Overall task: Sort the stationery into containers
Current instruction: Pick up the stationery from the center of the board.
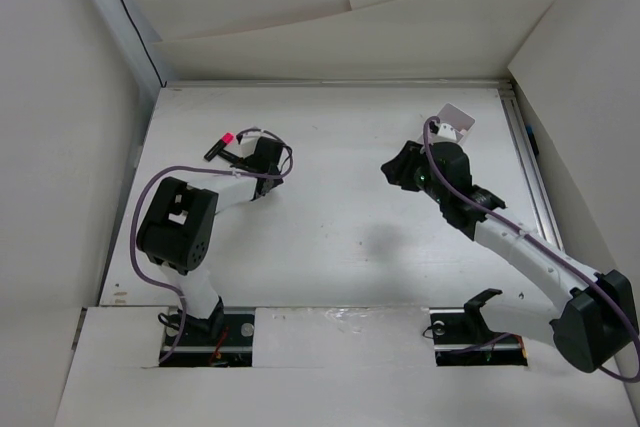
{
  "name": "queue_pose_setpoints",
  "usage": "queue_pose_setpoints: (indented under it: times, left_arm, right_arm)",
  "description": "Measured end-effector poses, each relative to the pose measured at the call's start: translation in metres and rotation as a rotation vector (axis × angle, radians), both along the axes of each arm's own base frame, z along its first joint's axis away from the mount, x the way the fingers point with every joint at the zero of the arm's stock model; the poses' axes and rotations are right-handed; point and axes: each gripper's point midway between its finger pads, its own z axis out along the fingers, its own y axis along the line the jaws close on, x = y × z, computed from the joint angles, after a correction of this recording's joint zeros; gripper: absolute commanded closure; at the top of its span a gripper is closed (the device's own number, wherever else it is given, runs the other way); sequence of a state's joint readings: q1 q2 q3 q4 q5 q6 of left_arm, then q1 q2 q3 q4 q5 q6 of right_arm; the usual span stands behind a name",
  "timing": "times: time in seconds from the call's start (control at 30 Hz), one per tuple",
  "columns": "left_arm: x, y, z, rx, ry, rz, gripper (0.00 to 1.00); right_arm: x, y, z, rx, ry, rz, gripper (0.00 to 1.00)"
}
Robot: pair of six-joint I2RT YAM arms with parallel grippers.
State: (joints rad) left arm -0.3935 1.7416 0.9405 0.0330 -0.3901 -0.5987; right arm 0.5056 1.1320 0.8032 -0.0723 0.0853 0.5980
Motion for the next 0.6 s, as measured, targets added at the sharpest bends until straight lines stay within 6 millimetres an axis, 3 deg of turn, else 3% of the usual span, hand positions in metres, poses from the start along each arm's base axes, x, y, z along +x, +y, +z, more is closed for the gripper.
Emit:
queue_pose_setpoints:
  times: [0.27,0.6]
  left_arm:
    - [-0.007,-0.006,-0.003,0.023,0.006,-0.035,0.60]
    - [-0.015,-0.033,0.001,-0.090,-0.005,-0.130,0.55]
  right_arm:
    - [0.000,0.000,0.000,-0.003,-0.003,0.001,0.51]
    - [-0.001,0.003,0.001,-0.002,-0.008,0.010,0.51]
